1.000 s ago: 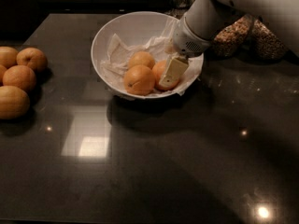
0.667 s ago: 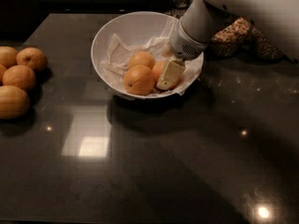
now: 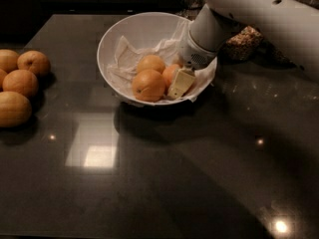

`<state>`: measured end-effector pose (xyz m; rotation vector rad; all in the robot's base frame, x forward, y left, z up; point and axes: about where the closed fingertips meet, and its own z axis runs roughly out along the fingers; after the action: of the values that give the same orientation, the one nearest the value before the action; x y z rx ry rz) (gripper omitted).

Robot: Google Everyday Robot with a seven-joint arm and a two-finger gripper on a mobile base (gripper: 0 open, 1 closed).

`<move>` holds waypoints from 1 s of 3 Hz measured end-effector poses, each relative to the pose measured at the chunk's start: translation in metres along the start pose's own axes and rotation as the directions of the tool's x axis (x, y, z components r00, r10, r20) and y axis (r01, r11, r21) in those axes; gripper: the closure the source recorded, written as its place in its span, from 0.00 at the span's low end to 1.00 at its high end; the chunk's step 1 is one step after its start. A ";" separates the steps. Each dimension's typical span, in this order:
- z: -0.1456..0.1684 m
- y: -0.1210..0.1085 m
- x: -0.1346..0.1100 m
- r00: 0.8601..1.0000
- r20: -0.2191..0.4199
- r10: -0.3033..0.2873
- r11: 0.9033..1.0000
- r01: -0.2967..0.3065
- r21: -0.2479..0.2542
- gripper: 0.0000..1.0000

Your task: Pick orange from white bowl

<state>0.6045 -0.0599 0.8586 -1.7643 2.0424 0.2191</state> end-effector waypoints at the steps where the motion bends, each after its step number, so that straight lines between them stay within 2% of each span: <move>1: 0.005 0.000 0.004 1.000 -0.004 0.014 1.000 -0.014 -0.012 0.49; 3: 0.003 0.001 0.003 1.000 0.012 0.013 1.000 -0.013 -0.018 0.95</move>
Offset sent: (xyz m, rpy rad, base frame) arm 0.0012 -0.0017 -0.0060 0.0008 0.0172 -0.0084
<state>0.6041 -0.0612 0.8544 -1.7561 2.0501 0.2527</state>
